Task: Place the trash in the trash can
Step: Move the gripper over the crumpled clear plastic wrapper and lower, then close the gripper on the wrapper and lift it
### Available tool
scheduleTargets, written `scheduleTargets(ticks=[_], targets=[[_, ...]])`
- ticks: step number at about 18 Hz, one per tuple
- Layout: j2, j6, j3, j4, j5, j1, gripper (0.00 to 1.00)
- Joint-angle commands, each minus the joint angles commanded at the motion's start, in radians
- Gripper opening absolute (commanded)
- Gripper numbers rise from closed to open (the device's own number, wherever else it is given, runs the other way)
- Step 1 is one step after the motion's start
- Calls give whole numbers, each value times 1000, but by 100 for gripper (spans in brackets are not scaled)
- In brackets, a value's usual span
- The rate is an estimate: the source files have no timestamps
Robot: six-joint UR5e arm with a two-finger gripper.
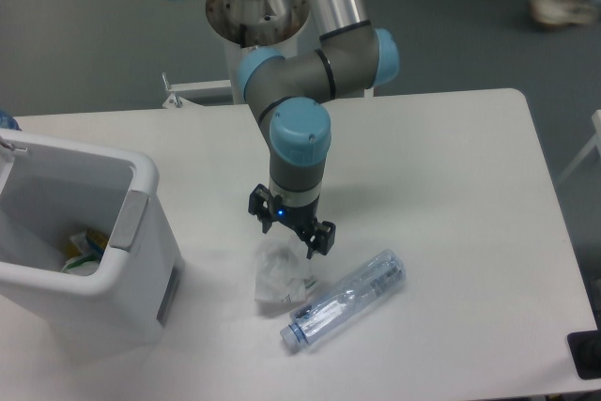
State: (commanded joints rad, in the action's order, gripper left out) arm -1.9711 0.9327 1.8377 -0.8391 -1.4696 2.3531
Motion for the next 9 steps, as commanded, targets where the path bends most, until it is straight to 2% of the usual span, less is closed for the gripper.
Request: scheduleTargets(ticks=[2,3,9], targets=[[0,-2,-3,-2,2,0,9],[0,0,-3,-2,3,0,0],[20,-6,-61,-18,15,12,0]])
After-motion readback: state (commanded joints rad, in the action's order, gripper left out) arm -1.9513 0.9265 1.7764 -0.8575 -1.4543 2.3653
